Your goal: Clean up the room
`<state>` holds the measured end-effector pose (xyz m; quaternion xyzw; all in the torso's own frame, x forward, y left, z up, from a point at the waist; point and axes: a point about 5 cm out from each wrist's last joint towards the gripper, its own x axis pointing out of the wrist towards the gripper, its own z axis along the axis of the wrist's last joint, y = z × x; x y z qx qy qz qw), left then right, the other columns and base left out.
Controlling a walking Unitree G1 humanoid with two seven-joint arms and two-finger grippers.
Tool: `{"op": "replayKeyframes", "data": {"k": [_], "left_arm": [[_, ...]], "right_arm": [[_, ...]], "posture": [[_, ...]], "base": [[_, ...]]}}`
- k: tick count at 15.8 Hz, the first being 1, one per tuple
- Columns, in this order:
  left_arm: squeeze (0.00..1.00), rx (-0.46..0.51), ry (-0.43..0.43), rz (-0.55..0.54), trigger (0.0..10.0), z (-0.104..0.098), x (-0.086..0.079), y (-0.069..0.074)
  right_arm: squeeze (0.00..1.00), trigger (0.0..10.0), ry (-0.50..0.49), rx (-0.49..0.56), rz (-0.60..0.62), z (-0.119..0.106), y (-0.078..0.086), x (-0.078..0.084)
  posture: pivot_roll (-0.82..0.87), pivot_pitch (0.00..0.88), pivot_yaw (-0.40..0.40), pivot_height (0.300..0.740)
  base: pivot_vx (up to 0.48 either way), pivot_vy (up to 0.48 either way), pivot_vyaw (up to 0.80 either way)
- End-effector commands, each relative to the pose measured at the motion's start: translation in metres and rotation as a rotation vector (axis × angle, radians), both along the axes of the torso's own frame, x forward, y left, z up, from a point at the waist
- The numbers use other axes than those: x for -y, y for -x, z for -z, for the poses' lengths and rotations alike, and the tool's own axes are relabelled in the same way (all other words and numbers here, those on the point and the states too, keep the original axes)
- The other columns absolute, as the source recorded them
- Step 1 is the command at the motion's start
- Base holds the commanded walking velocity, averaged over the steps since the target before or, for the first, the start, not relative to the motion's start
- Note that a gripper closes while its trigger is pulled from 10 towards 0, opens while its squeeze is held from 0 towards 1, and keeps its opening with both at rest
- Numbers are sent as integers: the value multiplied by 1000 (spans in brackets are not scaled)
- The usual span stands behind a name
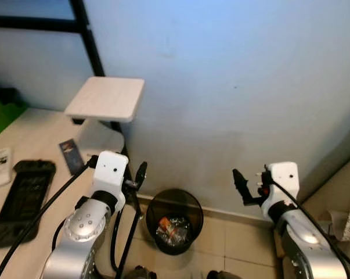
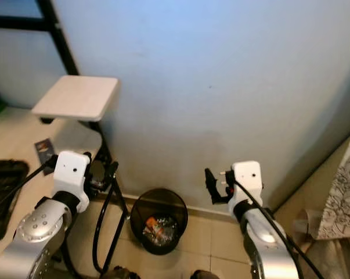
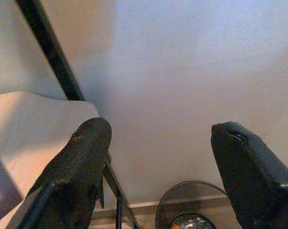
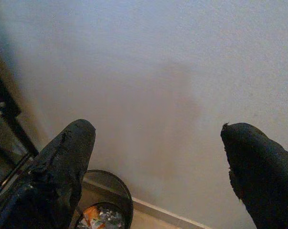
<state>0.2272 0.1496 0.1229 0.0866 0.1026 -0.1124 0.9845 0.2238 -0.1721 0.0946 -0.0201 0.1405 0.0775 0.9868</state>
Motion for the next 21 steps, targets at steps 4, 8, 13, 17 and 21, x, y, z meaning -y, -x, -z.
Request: {"op": "replayKeyframes", "data": {"k": [4, 8, 13, 17, 21], "left_arm": [[0, -24, 21, -76, 10000, 4, -11, 1], [0, -61, 146, -100, 10000, 2, -17, 3], [0, 25, 145, -94, 10000, -4, -12, 7], [0, 52, 91, -127, 10000, 0, -12, 13], [0, -57, 141, -41, 10000, 6, -32, 18]], "right_arm": [[0, 10000, -7, -15, 2, 1, 10, -8], [0, 10000, -14, -13, -3, -3, 12, -3], [0, 10000, -19, -50, 49, -2, 19, 11], [0, 10000, 9, -64, 78, 3, 25, 25], [0, 10000, 55, 10, 160, -4, 27, 31]], "posture": [[52, 0, 33, 740], [36, 0, 45, 740], [30, 0, 39, 740], [42, 0, 44, 740], [12, 0, 85, 740]], "base": [[0, 0, -792], [0, 0, -800], [0, 0, -800], [0, 0, -783], [0, 0, -783]]}}
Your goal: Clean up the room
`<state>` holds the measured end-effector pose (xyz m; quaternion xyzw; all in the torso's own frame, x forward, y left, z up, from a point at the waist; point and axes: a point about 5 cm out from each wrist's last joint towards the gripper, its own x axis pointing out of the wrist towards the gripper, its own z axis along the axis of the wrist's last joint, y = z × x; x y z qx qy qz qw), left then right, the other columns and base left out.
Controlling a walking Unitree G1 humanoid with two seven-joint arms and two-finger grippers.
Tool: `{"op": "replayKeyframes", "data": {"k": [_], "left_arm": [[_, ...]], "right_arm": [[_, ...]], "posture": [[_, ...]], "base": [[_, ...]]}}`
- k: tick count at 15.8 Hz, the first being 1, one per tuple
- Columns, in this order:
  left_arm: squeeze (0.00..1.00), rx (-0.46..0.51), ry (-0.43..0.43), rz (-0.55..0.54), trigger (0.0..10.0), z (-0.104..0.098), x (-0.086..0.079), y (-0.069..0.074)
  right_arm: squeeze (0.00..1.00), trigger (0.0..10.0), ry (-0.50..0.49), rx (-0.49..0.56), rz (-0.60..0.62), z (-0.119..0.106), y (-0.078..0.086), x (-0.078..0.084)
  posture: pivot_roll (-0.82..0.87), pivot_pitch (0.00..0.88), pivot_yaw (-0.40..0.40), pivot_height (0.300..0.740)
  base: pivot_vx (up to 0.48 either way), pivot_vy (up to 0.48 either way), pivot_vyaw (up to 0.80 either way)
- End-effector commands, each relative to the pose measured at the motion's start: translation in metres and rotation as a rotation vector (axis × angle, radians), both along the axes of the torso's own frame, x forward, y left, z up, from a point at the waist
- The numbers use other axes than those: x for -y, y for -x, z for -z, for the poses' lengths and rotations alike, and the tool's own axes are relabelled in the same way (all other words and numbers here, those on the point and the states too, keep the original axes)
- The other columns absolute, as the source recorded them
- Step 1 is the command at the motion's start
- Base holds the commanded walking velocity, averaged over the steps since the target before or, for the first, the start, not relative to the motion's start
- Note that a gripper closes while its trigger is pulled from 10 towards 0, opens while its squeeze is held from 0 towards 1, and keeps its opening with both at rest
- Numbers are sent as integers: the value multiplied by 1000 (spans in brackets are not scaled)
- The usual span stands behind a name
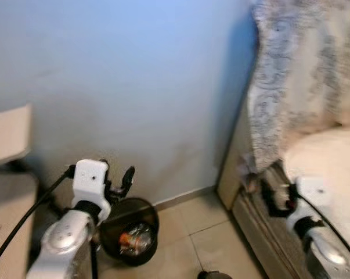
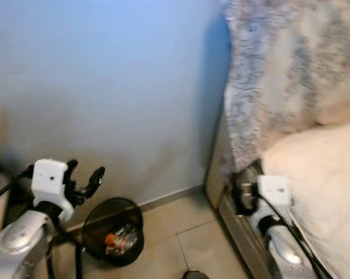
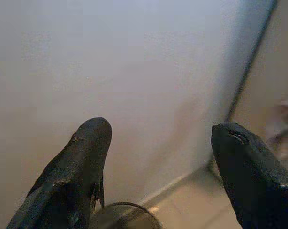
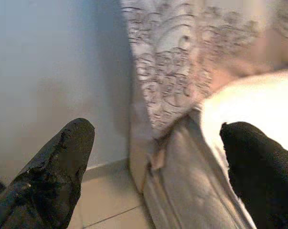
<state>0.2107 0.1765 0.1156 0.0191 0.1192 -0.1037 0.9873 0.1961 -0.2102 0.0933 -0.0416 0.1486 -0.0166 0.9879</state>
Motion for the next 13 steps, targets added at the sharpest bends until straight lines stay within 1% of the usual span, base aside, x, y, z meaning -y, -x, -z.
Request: {"op": "replayKeyframes", "data": {"k": [1, 2, 4, 5, 6, 10, 12, 13], "left_arm": [[0, -3, -37, -3, 10000, 1, -7, 0], [0, 2, -64, 0, 10000, 1, -7, -1], [0, 19, -59, -46, 10000, -2, -12, -3], [0, 28, -38, -68, 10000, -6, -16, -4], [0, 32, -6, -78, 10000, -7, -16, -6], [0, 11, 9, -32, 10000, -2, -3, -15], [0, 56, -92, 5, 10000, -7, 2, -19], [0, 56, -105, 8, 10000, -7, 2, -19]], "right_arm": [[0, 10000, -44, 23, -40, -4, -2, -12], [0, 10000, -59, 20, -47, -3, -2, -14], [0, 10000, -61, 10, -60, 2, 0, -20], [0, 10000, -90, 10, -52, 1, 2, -22], [0, 10000, -105, 11, -38, 1, 3, -19], [0, 10000, -84, 36, 7, -1, -3, -11], [0, 10000, -83, 46, -11, -5, -6, -12], [0, 10000, -83, 45, -14, -5, -6, -12]], "posture": [[18, 0, 82, 740], [27, 0, 77, 740], [38, 0, 71, 740], [42, 0, 70, 740], [40, 0, 74, 740], [35, 0, 73, 740], [34, 0, 47, 740], [33, 0, 42, 740]], "base": [[0, 0, -800], [0, 0, -800], [0, 0, -800], [0, 0, -800], [0, 0, -800], [0, 0, -800], [0, 0, -800], [0, 0, -800]]}}
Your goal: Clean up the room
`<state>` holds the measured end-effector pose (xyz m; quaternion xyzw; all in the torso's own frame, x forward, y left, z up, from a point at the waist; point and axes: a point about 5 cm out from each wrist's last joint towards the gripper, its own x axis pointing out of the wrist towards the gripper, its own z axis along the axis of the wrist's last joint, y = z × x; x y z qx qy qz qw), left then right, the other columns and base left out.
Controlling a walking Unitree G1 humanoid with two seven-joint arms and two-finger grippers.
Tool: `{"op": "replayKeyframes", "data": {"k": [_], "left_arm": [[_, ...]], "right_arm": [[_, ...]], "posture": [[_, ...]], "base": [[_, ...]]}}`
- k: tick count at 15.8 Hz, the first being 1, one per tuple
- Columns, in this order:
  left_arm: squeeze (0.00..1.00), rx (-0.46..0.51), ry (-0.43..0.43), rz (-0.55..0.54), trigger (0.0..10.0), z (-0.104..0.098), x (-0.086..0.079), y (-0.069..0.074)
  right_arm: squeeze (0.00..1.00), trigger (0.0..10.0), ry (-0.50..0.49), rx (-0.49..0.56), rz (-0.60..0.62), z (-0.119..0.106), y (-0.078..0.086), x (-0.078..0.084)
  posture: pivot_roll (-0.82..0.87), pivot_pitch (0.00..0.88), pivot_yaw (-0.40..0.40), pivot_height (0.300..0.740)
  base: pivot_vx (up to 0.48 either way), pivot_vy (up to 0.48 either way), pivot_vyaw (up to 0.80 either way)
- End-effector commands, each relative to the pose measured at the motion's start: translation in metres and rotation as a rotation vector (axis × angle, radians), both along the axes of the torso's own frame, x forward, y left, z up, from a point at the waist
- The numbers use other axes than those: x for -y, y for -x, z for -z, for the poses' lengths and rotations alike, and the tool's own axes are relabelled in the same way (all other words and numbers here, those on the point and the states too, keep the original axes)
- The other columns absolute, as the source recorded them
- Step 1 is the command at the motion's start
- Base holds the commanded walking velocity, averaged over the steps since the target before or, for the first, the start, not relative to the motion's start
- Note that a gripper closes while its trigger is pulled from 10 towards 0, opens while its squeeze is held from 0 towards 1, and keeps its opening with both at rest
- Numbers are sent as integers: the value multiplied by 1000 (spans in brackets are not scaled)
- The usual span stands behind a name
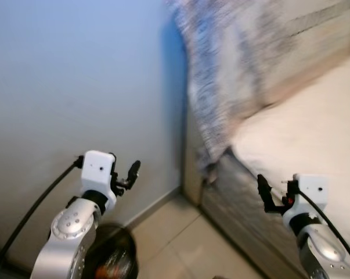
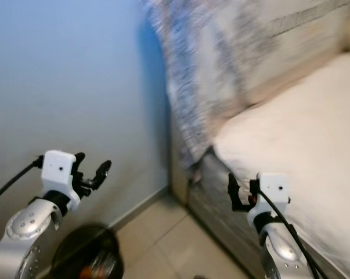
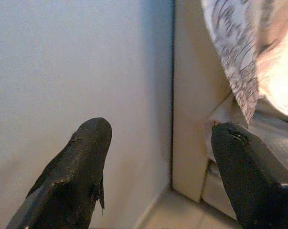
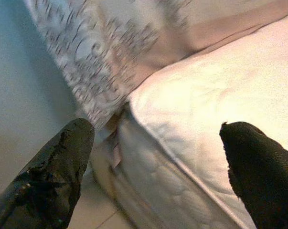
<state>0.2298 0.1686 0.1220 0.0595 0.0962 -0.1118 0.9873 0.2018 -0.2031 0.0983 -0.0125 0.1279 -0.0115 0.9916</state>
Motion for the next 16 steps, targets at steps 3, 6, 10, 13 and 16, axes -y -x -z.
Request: {"op": "replayKeyframes", "data": {"k": [3, 6, 10, 13, 16], "left_arm": [[0, 0, 41, -45, 10000, -6, -4, 8], [0, -10, 50, -54, 10000, -6, -6, 17], [0, -5, 23, -69, 10000, -8, -10, 18], [0, 2, 26, -64, 10000, -12, -11, 14], [0, 0, 59, -90, 10000, -11, -14, 13]], "right_arm": [[0, 10000, -11, 1, -33, -6, 4, -1], [0, 10000, 0, -3, -70, -6, 3, -4], [0, 10000, -24, 7, -79, -6, 0, -8], [0, 10000, -33, 15, -71, -7, -4, -6], [0, 10000, -31, 8, -89, -5, -4, -8]], "posture": [[32, 0, 7, 740], [20, 0, 2, 740], [34, 0, -8, 740], [56, 0, -19, 740], [57, 0, -22, 740]], "base": [[0, 0, -800], [0, 0, -800], [0, 0, -800], [0, 0, -800], [0, 0, -800]]}}
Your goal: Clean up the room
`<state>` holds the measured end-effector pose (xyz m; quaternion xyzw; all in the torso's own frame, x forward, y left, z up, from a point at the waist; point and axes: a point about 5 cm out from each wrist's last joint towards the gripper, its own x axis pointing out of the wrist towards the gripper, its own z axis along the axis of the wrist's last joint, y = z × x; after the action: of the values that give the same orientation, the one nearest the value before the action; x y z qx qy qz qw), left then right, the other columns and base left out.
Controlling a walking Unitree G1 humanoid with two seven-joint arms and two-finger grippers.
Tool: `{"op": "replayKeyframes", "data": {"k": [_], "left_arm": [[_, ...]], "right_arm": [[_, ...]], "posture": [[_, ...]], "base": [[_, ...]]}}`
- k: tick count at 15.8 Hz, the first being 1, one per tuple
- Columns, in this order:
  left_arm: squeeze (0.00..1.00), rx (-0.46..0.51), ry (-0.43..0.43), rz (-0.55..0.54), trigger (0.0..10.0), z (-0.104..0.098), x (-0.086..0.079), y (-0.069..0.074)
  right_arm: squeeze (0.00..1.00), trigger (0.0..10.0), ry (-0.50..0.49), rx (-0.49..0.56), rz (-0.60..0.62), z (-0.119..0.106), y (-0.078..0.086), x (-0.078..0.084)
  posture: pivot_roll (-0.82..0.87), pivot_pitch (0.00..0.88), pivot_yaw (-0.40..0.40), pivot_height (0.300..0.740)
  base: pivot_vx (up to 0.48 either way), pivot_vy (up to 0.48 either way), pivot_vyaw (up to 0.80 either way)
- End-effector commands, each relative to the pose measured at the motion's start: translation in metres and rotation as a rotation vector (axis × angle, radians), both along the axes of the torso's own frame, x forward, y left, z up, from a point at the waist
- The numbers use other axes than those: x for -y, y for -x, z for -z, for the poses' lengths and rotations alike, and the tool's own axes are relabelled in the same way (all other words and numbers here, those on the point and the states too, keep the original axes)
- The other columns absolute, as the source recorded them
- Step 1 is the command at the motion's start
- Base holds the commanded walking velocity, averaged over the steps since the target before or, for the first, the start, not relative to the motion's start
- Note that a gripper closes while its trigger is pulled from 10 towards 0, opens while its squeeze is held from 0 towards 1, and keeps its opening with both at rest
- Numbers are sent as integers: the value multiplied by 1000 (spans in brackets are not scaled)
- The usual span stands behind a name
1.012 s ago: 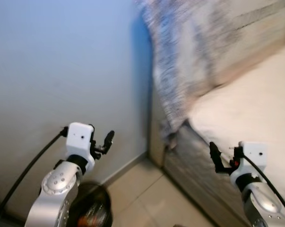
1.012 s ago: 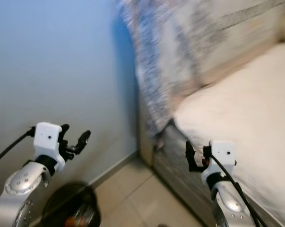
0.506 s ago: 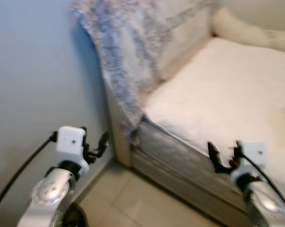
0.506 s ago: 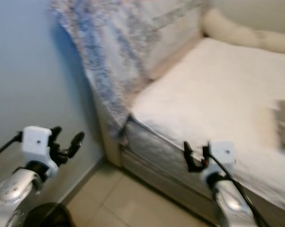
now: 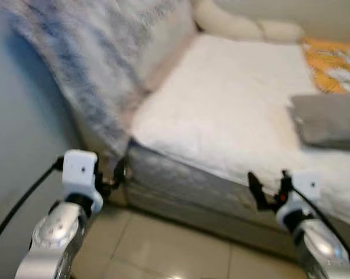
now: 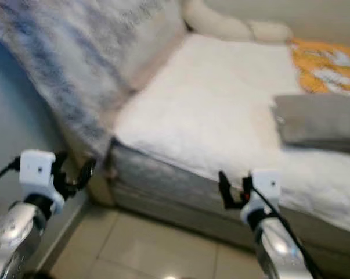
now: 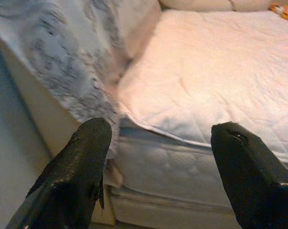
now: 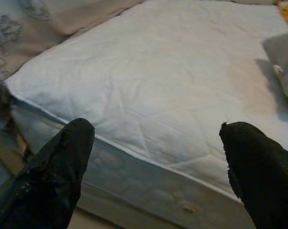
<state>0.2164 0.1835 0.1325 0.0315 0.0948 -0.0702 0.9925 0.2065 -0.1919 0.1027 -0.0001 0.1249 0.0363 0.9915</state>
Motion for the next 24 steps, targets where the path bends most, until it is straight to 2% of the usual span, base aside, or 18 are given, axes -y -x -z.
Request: {"op": "replayKeyframes", "data": {"k": [1, 4, 8, 11, 15, 19, 24], "left_arm": [[0, -7, 4, 3, 10000, 2, 1, -1], [0, 13, 8, 14, 10000, -1, 4, -5], [0, 29, -35, 16, 10000, -3, 2, -10], [0, 37, -35, 49, 10000, -1, 8, -13], [0, 70, 1, 40, 10000, -3, 11, -17], [0, 89, 12, 54, 10000, -1, 14, -15], [0, 89, 0, 72, 10000, 0, 14, -13]], "right_arm": [[0, 10000, 3, 10, -2, -2, -2, 1], [0, 10000, 4, 22, -11, -3, -6, 1], [0, 10000, -36, 30, -7, -4, -11, -4], [0, 10000, 10, 48, -6, -4, -15, -5], [0, 10000, 93, 106, -27, -8, -16, -6], [0, 10000, 56, 137, -11, -10, -12, -6], [0, 10000, 26, 131, -7, -4, -8, -5]], "posture": [[55, 0, -22, 740], [65, 0, -21, 740], [62, 0, -14, 740], [51, 0, -18, 740], [44, 0, -33, 740], [26, 0, -33, 740], [37, 0, -29, 740]], "base": [[0, 0, -800], [0, 0, -800], [0, 0, -600], [82, 0, 0], [255, 0, 0], [262, 0, 0], [318, 0, -800]]}}
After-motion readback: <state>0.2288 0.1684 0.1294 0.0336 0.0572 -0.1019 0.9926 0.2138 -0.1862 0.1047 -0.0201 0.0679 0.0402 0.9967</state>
